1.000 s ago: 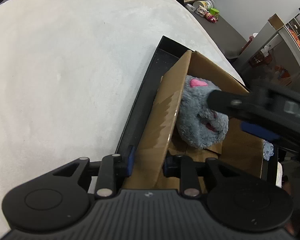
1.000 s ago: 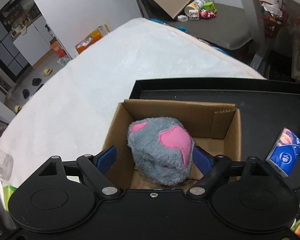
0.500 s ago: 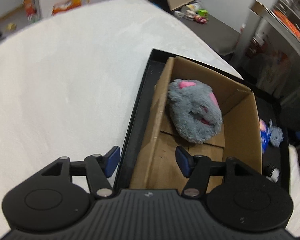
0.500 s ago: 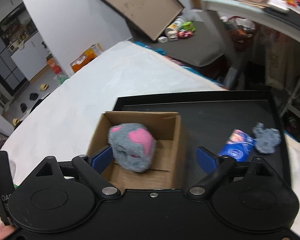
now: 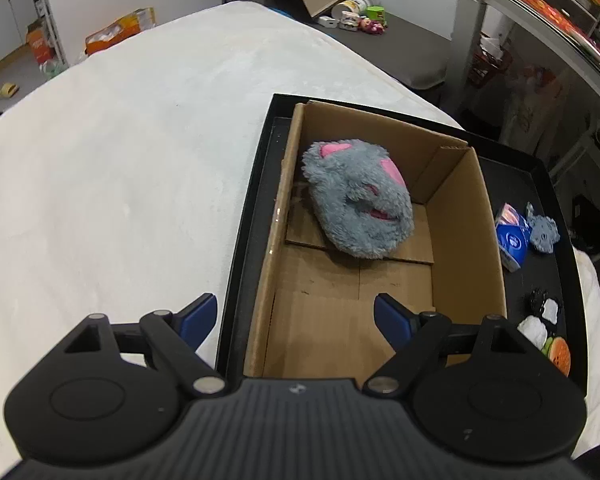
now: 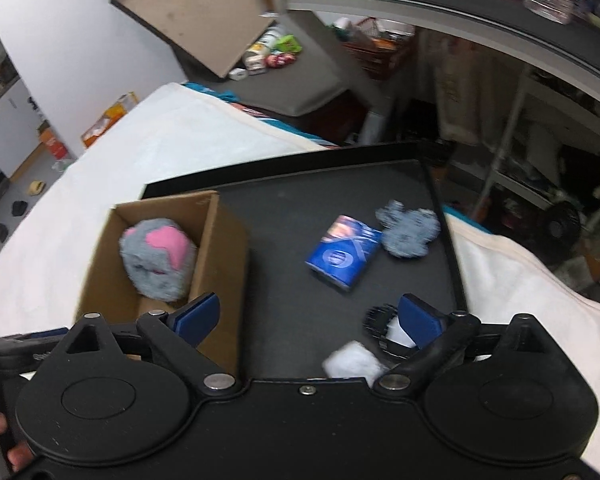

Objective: Organize soft objects
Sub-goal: 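Withdraw the right gripper from the box toward the burger plush, then grasp the burger plush with the right gripper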

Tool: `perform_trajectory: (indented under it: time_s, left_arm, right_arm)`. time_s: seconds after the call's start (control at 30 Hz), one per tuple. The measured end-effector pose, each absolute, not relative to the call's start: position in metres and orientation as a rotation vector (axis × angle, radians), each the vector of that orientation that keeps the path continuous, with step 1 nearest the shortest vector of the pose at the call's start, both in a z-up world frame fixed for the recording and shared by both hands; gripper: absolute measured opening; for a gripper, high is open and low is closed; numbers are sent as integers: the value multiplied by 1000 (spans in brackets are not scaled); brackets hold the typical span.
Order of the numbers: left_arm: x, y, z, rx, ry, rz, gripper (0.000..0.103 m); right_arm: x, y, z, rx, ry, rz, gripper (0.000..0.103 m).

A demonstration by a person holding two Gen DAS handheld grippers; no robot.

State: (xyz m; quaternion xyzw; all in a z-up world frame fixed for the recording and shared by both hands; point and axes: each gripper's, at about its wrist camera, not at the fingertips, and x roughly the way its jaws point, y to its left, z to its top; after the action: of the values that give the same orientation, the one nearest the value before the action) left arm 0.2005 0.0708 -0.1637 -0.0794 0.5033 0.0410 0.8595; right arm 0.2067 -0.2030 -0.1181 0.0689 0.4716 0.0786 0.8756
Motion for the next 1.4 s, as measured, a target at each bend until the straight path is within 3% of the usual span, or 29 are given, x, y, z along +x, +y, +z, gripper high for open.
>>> perform_trajectory:
  time_s: [1.4]
  left_arm:
    - [202,36,-178,-39,1127,106,88]
  right_arm:
    - [191,-260,-213,171,1222,102,97]
